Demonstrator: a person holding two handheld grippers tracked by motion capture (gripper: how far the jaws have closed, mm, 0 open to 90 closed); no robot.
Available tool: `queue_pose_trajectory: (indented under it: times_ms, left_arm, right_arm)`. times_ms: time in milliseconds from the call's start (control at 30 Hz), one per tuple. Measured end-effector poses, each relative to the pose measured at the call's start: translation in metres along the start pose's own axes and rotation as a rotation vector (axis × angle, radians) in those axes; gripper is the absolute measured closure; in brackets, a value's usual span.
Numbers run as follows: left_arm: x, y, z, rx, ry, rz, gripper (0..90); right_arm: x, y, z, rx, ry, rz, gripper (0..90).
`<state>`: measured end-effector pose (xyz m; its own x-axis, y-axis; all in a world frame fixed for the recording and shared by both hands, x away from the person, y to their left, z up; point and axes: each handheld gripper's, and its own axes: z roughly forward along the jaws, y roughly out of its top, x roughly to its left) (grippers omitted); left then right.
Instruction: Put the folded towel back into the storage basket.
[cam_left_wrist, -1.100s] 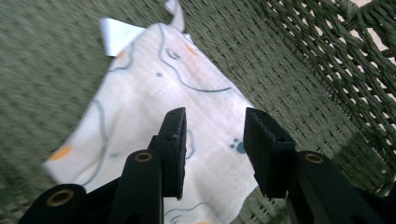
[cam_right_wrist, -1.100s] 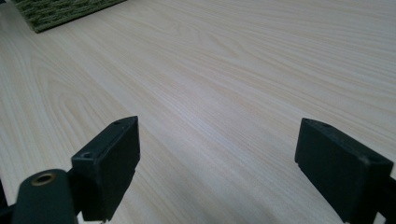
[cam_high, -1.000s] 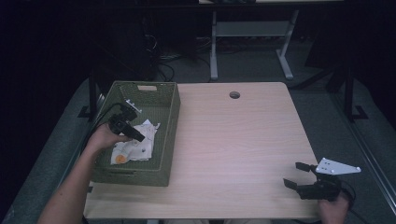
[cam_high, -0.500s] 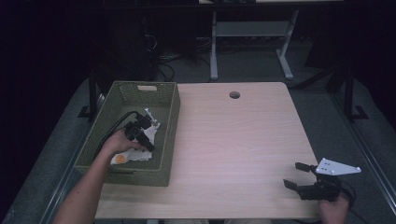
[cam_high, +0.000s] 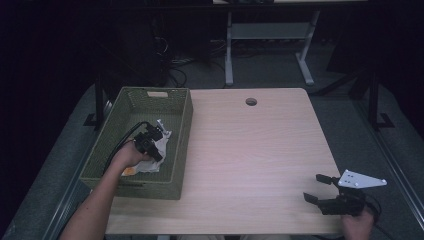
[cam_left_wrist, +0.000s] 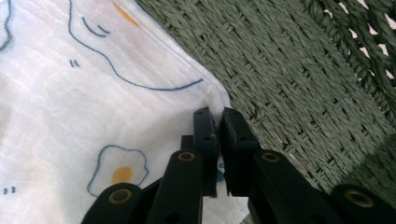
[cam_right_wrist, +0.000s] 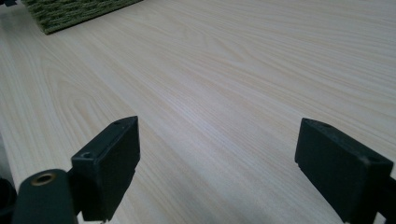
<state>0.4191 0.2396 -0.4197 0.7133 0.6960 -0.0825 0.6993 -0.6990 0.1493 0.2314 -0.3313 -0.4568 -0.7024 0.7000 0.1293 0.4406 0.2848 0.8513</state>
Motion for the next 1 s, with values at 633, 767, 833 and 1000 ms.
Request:
queue_pose_trajectory:
  times_ms: [633, 767, 833, 1000]
  left_arm:
    - [0.021, -0.025, -0.024, -0.079, 0.009, -0.121, 82.1]
    - [0.03, -0.027, -0.02, -0.078, 0.058, -0.154, 84.2]
    - [0.034, -0.027, -0.017, -0.084, 0.058, -0.173, 85.1]
    - [0.039, -0.024, -0.005, -0.027, 0.072, -0.169, 85.2]
  right_arm:
    - [-0.001, 0.0, 0.002, 0.008, 0.008, -0.003, 13.5]
    - [-0.001, 0.0, 0.003, 0.009, 0.009, -0.001, 13.5]
    - [-0.001, 0.0, 0.003, 0.011, 0.008, -0.003, 13.5]
    - [-0.002, 0.0, 0.004, 0.017, 0.005, 0.003, 13.5]
